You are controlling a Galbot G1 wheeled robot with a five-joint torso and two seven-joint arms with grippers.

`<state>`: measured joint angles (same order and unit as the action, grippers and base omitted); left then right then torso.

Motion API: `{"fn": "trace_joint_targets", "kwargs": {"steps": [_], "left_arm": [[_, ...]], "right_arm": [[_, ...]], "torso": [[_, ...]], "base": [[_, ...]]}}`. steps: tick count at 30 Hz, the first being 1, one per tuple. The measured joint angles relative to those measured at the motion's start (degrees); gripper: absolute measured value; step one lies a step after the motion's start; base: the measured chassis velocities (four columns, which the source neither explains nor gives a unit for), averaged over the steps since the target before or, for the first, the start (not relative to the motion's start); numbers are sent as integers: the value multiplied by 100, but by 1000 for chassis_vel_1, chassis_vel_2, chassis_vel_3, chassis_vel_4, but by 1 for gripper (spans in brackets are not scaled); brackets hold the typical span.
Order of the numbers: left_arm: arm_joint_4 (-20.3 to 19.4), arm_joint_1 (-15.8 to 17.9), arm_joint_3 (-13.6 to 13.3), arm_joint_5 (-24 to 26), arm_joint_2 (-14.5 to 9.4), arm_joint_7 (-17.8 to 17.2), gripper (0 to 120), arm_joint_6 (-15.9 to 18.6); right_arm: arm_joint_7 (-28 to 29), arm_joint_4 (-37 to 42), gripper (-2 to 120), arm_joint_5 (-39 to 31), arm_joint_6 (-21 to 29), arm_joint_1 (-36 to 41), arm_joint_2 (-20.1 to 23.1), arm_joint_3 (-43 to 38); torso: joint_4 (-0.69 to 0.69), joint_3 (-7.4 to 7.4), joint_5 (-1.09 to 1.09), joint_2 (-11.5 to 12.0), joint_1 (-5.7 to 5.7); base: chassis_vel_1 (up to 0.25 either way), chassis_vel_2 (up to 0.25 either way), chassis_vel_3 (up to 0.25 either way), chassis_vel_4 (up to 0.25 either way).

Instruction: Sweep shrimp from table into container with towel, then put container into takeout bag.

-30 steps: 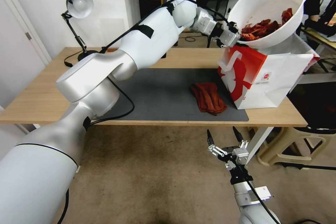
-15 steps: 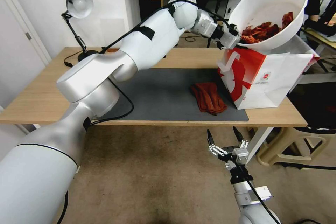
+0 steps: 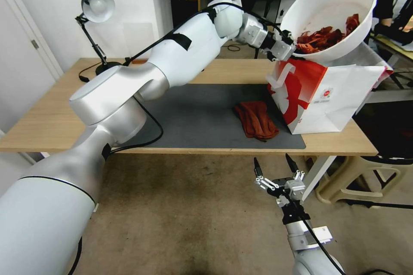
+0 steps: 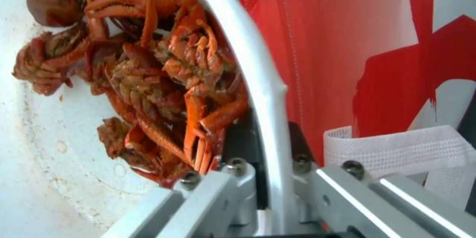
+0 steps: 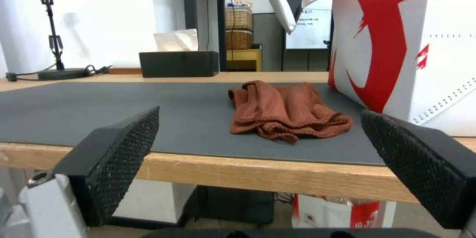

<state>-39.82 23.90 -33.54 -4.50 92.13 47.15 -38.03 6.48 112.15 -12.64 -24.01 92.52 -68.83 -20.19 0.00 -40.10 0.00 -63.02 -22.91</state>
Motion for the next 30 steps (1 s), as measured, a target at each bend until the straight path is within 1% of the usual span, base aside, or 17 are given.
{"fn": "trace_joint_targets", "kwargs": {"steps": [1, 2, 5, 6, 9, 10, 13, 14, 17, 20, 21, 22, 23, 25, 26, 27, 30], "left_arm": [[2, 4, -4, -5, 0, -23, 10, 6], [2, 4, -4, -5, 0, -23, 10, 6], [6, 16, -14, -7, 0, -178, 23, 17], [6, 16, -14, -7, 0, -178, 23, 17], [16, 43, -19, 4, 0, -340, 40, 19], [16, 43, -19, 4, 0, -340, 40, 19], [27, 46, -18, 29, 0, -581, 52, 18], [27, 46, -18, 29, 0, -581, 52, 18], [35, 4, -11, 129, 0, -781, 69, 8], [36, -29, -3, 176, 0, -896, 77, 7], [37, -51, 3, 222, 0, -1041, 84, 11], [49, -65, 5, 271, 0, -1187, 86, 19], [49, -65, 5, 271, 0, -1187, 86, 19], [62, -82, -8, 479, -1, -1462, 96, 78], [57, -84, -45, 578, -1, -1617, 98, 123], [57, -84, -45, 578, -1, -1617, 98, 123], [2, -98, -262, 1136, 1, -2377, 100, 392]], "right_arm": [[2, -5, 100, -4, 2, -12, 4, 8], [2, -5, 100, -4, 2, -12, 4, 8], [4, -13, 100, -21, 17, -34, 12, 20], [4, -13, 100, -21, 17, -34, 12, 20], [4, -19, 100, -33, 28, -47, 20, 34], [4, -19, 100, -33, 28, -47, 20, 34], [5, -22, 100, -40, 44, -63, 17, 50], [5, -22, 100, -40, 44, -63, 17, 50], [6, -32, 100, -40, 51, -76, -1, 75], [6, -33, 100, -40, 54, -77, -9, 84], [6, -34, 100, -40, 56, -78, -11, 84], [7, -33, 100, -40, 57, -78, -11, 84], [7, -33, 100, -40, 57, -78, -11, 84], [8, -33, 100, -41, 60, -76, -6, 83], [8, -32, 100, -41, 61, -75, -4, 81], [8, -32, 100, -41, 61, -75, -4, 81], [11, -21, 100, -47, 62, -65, 4, 73]], "torso": [[0, 0, 0, 0, 0], [0, 0, 0, 0, 0], [0, 0, 0, 0, 0], [0, 0, 0, 0, 0], [0, 0, 0, 0, 0], [0, 0, 0, 0, 0], [0, 0, 0, 0, 0], [0, 0, 0, 0, 0], [0, 0, 0, 0, 0], [0, 0, 0, 0, 0], [0, 0, 0, 0, 0], [0, 0, 0, 0, 0], [0, 0, 0, 0, 0], [1, 0, 0, 0, 0], [1, 0, 0, 0, 0], [1, 0, 0, 0, 0], [-1, 0, 0, 0, 0]], "base": [[0, 0, 0, 0], [0, 0, 0, 0], [0, 0, 0, 0], [0, 0, 0, 0], [0, 0, 0, 0], [0, 0, 0, 0], [0, 0, 0, 0], [0, 0, 0, 0], [0, 0, 0, 0], [0, 0, 0, 0], [0, 0, 0, 0], [0, 0, 0, 0], [0, 0, 0, 0], [0, 0, 0, 0], [0, 0, 0, 0], [0, 0, 0, 0], [0, 0, 0, 0]]}}
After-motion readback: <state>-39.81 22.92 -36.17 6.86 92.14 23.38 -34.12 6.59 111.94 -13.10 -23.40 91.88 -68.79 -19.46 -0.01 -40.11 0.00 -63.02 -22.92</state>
